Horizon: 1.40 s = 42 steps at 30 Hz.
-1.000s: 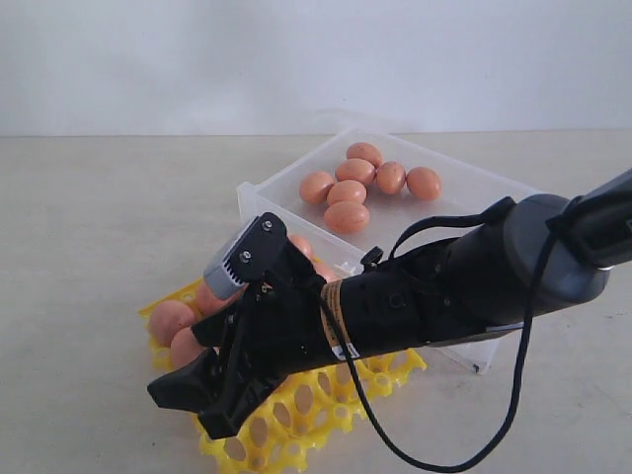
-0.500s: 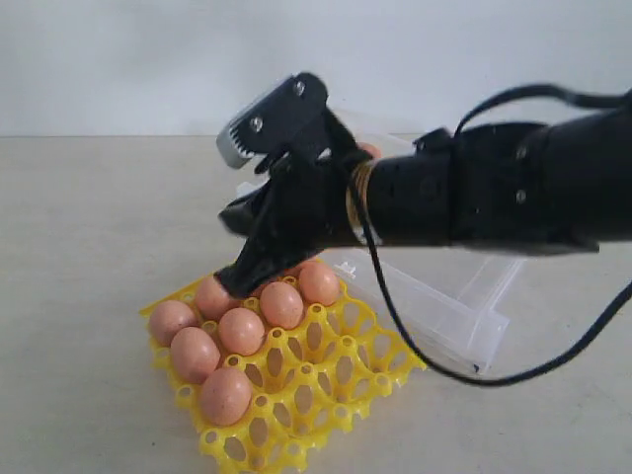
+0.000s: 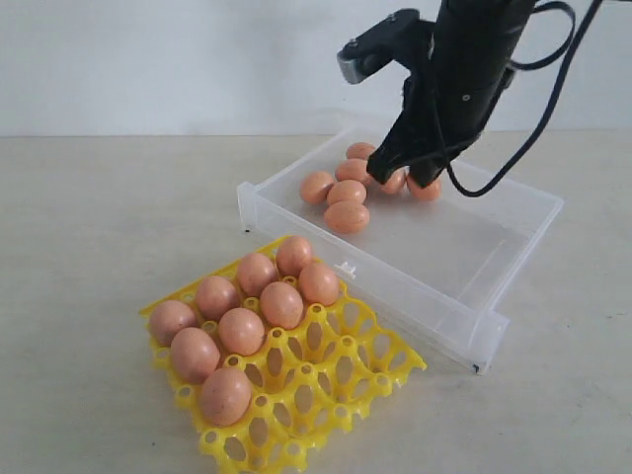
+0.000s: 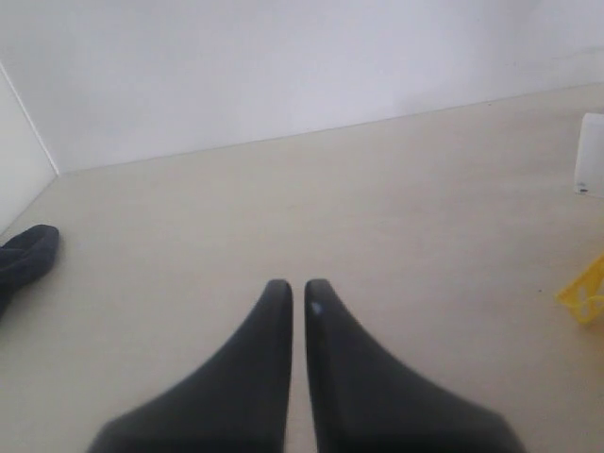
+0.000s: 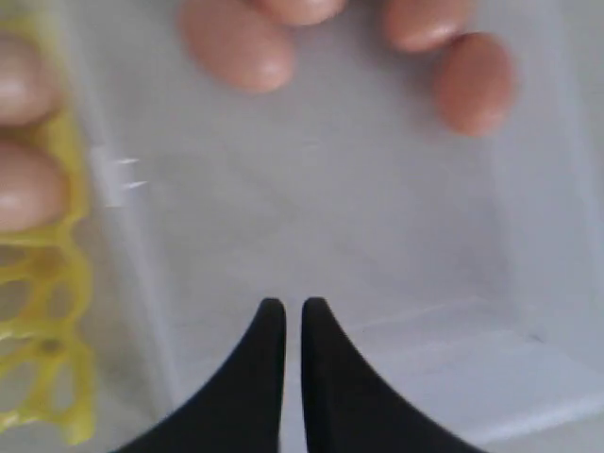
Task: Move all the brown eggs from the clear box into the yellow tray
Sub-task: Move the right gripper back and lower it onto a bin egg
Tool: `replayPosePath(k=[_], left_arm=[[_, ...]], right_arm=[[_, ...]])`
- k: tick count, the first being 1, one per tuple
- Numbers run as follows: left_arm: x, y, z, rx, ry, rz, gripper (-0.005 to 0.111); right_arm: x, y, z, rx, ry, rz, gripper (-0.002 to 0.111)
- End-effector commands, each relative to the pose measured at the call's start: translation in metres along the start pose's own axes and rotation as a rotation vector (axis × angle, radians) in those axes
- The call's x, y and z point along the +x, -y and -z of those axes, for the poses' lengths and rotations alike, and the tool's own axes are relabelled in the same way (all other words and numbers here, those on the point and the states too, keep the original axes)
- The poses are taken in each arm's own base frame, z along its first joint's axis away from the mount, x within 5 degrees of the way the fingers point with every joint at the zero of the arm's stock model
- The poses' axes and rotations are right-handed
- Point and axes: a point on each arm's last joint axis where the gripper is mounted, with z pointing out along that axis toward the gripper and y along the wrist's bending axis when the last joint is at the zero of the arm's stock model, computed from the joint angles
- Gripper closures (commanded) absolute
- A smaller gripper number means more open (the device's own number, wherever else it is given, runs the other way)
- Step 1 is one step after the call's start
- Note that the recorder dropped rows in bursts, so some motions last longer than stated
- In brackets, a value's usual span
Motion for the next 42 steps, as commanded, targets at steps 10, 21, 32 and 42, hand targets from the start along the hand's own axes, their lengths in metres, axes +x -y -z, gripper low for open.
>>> replayPosePath(k=[10, 21, 32, 42], left_arm=[[0.001, 0.0, 0.0, -0.002, -0.001, 0.003, 0.103], [0.001, 0.0, 0.0, -0.002, -0.001, 0.003, 0.103], [0.001, 0.0, 0.0, -0.002, -0.001, 0.003, 0.103], [0.001, 0.0, 0.0, -0.002, -0.001, 0.003, 0.103]], right_arm=[[-0.031, 0.012, -0.038, -0.046, 0.184, 0.69, 0.057], [-0.039, 0.011, -0.104, -0.036, 0.215, 0.773, 0.051], [-0.047, 0.012, -0.138, 0.023, 0.303, 0.735, 0.051], [-0.04, 0.007, -0.163, -0.044, 0.26, 0.714, 0.058]])
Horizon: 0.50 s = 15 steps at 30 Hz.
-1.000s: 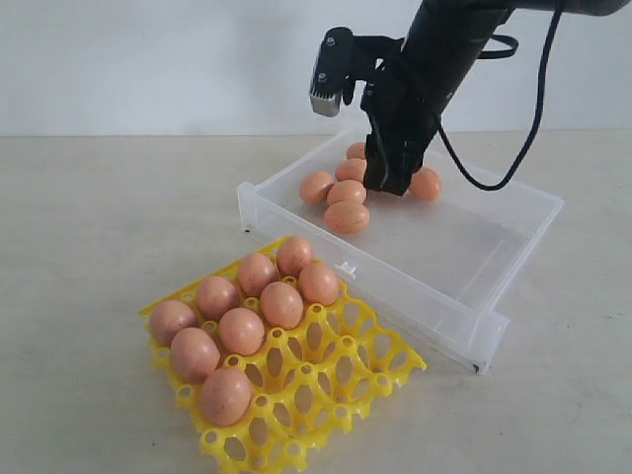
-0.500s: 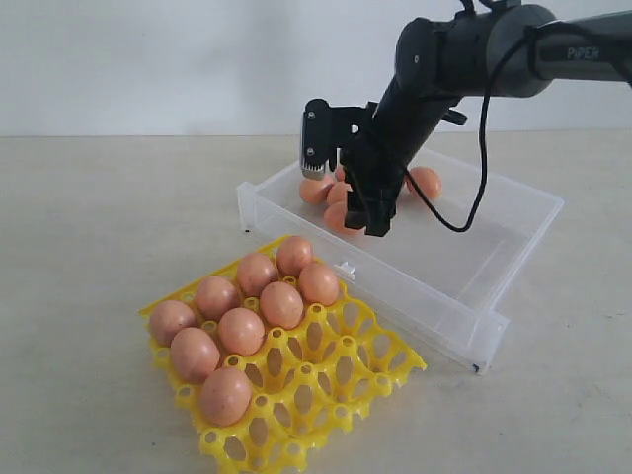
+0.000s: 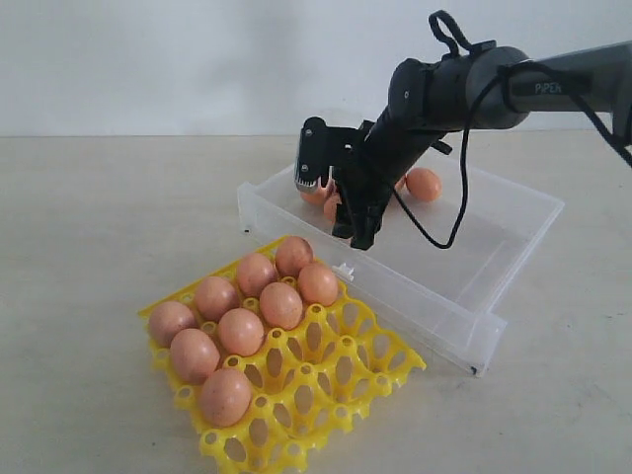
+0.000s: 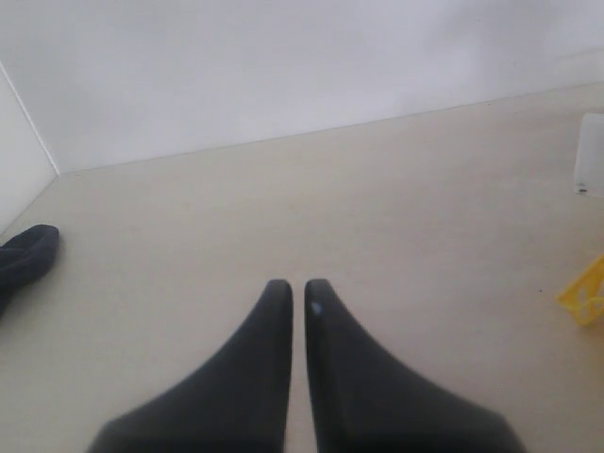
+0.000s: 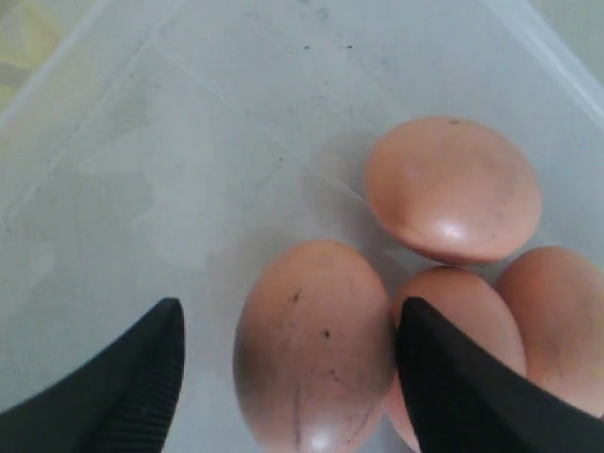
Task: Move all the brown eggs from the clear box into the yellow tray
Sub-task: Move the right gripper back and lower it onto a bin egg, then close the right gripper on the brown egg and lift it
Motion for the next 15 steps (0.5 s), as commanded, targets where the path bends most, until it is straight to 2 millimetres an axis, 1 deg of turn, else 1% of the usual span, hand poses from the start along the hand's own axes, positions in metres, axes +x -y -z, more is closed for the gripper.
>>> replayPosePath(k=[1, 4, 6, 8, 11, 13, 15], left_arm=[[0.001, 0.0, 0.0, -0.002, -0.001, 0.003, 0.103], [0.001, 0.0, 0.0, -0.002, -0.001, 0.003, 0.103], [0.001, 0.0, 0.0, -0.002, -0.001, 0.003, 0.103], [0.001, 0.0, 0.0, -0.002, -0.001, 0.003, 0.103], [0.001, 0.0, 0.0, -0.002, -0.001, 0.003, 0.103], [0.001, 0.0, 0.0, -0.002, -0.001, 0.003, 0.103], [0.001, 0.0, 0.0, -0.002, -0.001, 0.003, 0.103]], right_arm=[[0.005, -0.003, -0.01, -0.026, -0.004, -0.023, 0.065], [0.004, -0.004, -0.01, -0.028, 0.002, -0.07, 0.093], [0.004, -0.003, -0.01, -0.026, 0.002, -0.129, 0.108], [0.004, -0.003, -0.01, -0.024, 0.002, -0.206, 0.108], [0.001, 0.0, -0.003, -0.012, 0.01, -0.313, 0.108], [-0.002, 0.003, 0.007, 0.006, 0.024, -0.35, 0.108], [-0.007, 0.008, 0.019, 0.03, 0.043, -0.35, 0.108]])
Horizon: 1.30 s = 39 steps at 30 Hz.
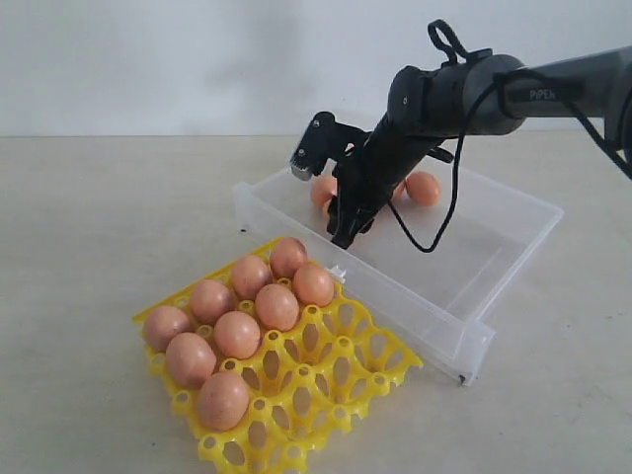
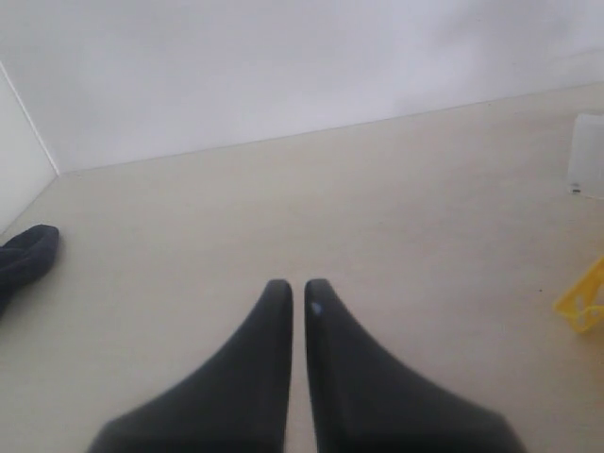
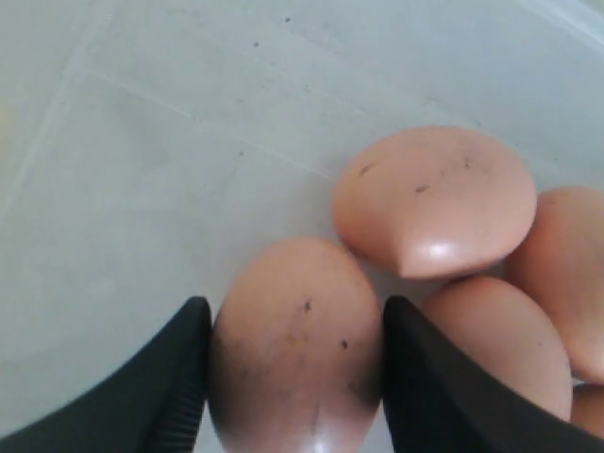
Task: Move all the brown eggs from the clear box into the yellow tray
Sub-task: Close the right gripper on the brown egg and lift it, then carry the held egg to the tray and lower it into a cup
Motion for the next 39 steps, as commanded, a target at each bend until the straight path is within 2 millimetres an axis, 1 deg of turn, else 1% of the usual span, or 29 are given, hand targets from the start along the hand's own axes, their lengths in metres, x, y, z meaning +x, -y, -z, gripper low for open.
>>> replayPosePath(k=[1, 3, 5, 7, 9, 11, 13, 16, 18, 19, 21, 22, 23, 24, 25, 26, 27, 28, 29, 31, 32, 34, 35, 36, 38, 39], left_arm=[[0.001, 0.0, 0.0, -0.002, -0.001, 0.003, 0.103], [0.001, 0.0, 0.0, -0.002, -0.001, 0.003, 0.103], [0.001, 0.0, 0.0, -0.002, -0.001, 0.003, 0.103], [0.001, 0.0, 0.0, -0.002, -0.001, 0.003, 0.103], [0.001, 0.0, 0.0, -0.002, -0.001, 0.003, 0.103], [0.001, 0.0, 0.0, -0.002, -0.001, 0.003, 0.103], [0.001, 0.0, 0.0, -0.002, -0.001, 0.003, 0.103], [0.001, 0.0, 0.0, -0.002, -0.001, 0.003, 0.103], [0.001, 0.0, 0.0, -0.002, -0.001, 0.003, 0.103], [0.001, 0.0, 0.0, -0.002, -0.001, 0.003, 0.103], [0.001, 0.0, 0.0, -0.002, -0.001, 0.003, 0.103], [0.001, 0.0, 0.0, -0.002, -0.001, 0.003, 0.103], [0.001, 0.0, 0.0, -0.002, -0.001, 0.003, 0.103], [0.001, 0.0, 0.0, -0.002, -0.001, 0.003, 0.103], [0.001, 0.0, 0.0, -0.002, -0.001, 0.003, 0.103], [0.001, 0.0, 0.0, -0.002, -0.001, 0.003, 0.103], [0.001, 0.0, 0.0, -0.002, -0.001, 0.003, 0.103], [0.001, 0.0, 0.0, -0.002, -0.001, 0.003, 0.103], [0.001, 0.0, 0.0, -0.002, -0.001, 0.003, 0.103], [0.001, 0.0, 0.0, -0.002, -0.001, 0.003, 0.103], [0.001, 0.0, 0.0, -0.002, -0.001, 0.003, 0.103], [0.001, 0.0, 0.0, -0.002, -0.001, 0.003, 0.103], [0.001, 0.0, 0.0, -0.002, -0.001, 0.003, 0.103], [0.001, 0.0, 0.0, -0.002, -0.001, 0.003, 0.103], [0.001, 0.0, 0.0, -0.002, -0.001, 0.003, 0.103], [0.001, 0.0, 0.0, -0.002, -0.001, 0.003, 0.103]], right_arm=[[-0.015, 0.007, 0.033, 0.045, 0.056, -0.054, 0.108], [-0.022, 0.011, 0.051, 0.08, 0.091, -0.047, 0.108], [-0.032, 0.014, 0.076, 0.12, 0.134, -0.042, 0.108], [-0.04, 0.016, 0.099, 0.147, 0.172, -0.079, 0.108], [-0.045, 0.015, 0.121, 0.141, 0.198, -0.183, 0.108], [-0.048, 0.011, 0.142, 0.107, 0.208, -0.347, 0.108], [-0.048, 0.005, 0.155, 0.062, 0.208, -0.471, 0.108], [-0.047, -0.009, 0.164, -0.006, 0.295, -0.609, 0.108], [-0.039, -0.018, 0.168, -0.006, 0.377, -0.712, 0.108], [-0.03, -0.027, 0.169, -0.005, 0.42, -0.796, 0.108], [-0.014, -0.038, 0.173, 0.053, 0.495, -0.899, 0.108], [0.001, -0.049, 0.177, 0.116, 0.534, -0.971, 0.108], [0.011, -0.056, 0.18, 0.166, 0.552, -1.011, 0.108], [0.021, -0.064, 0.187, 0.225, 0.578, -1.059, 0.108], [0.037, -0.073, 0.19, 0.326, 0.583, -1.099, 0.108], [0.046, -0.079, 0.198, 0.397, 0.604, -1.109, 0.108], [0.058, -0.084, 0.203, 0.486, 0.619, -1.123, 0.108], [0.066, -0.089, 0.212, 0.567, 0.661, -1.143, 0.108], [0.076, -0.091, 0.219, 0.649, 0.706, -1.186, 0.108], [0.09, -0.09, 0.236, 0.781, 0.873, -1.322, 0.108], [0.094, -0.088, 0.243, 0.819, 0.962, -1.391, 0.108], [0.096, -0.083, 0.258, 0.85, 1.219, -1.527, 0.108], [0.092, -0.082, 0.264, 0.821, 1.323, -1.506, 0.108], [0.086, -0.08, 0.268, 0.751, 1.414, -1.451, 0.108], [0.071, -0.08, 0.271, 0.544, 1.49, -1.285, 0.108], [0.062, -0.083, 0.27, 0.416, 1.486, -1.176, 0.108]])
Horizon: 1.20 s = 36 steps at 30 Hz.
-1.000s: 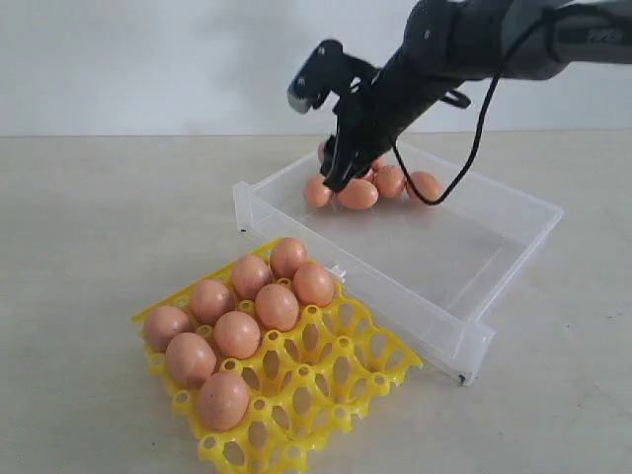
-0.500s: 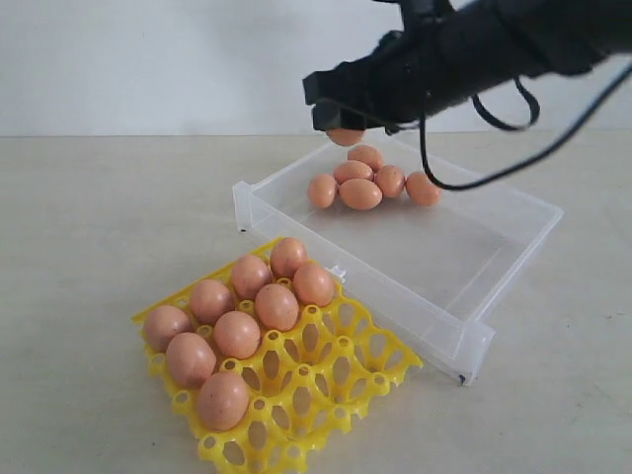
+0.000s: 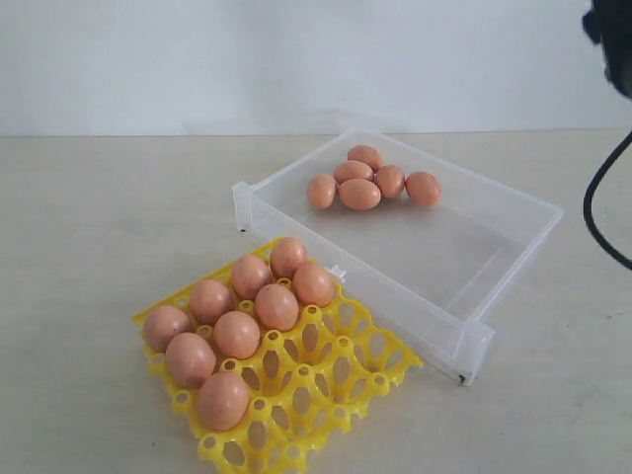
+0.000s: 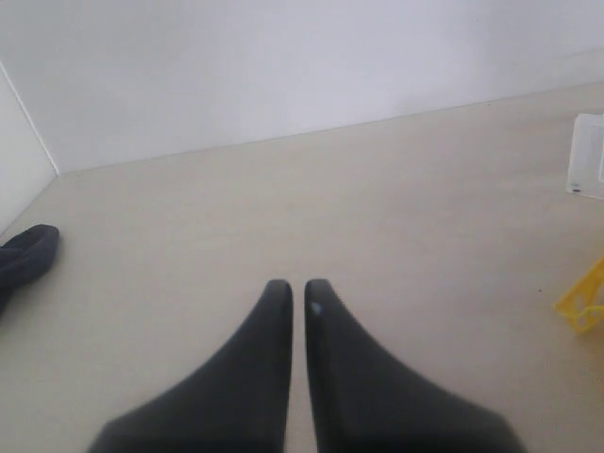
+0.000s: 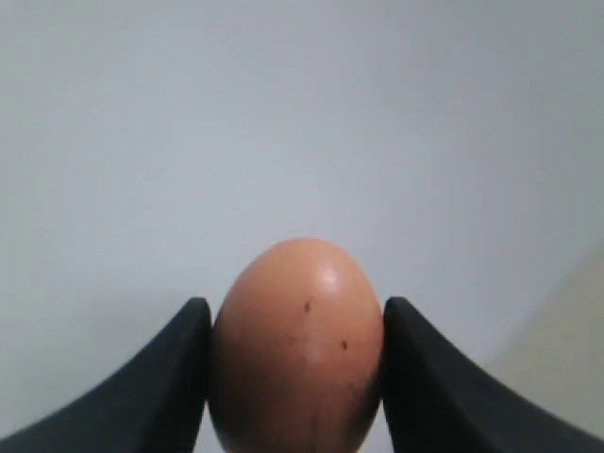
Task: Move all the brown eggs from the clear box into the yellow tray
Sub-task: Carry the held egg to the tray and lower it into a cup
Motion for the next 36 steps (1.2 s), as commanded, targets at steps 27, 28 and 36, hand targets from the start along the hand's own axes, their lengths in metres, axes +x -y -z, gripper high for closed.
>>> replayPosePath(k=[27, 28, 36], left_arm=[[0.001, 0.0, 0.0, -0.002, -0.001, 0.003, 0.103], [0.001, 0.0, 0.0, -0.002, -0.001, 0.003, 0.103], [0.001, 0.0, 0.0, -0.002, -0.001, 0.003, 0.103]], right_arm=[[0.183, -0.031, 0.073, -1.251, -1.251, 0.323, 0.108], [0.187, -0.03, 0.073, -1.208, -1.245, 0.372, 0.108], [0.201, -0.013, 0.058, -0.859, -1.236, 0.587, 0.108]])
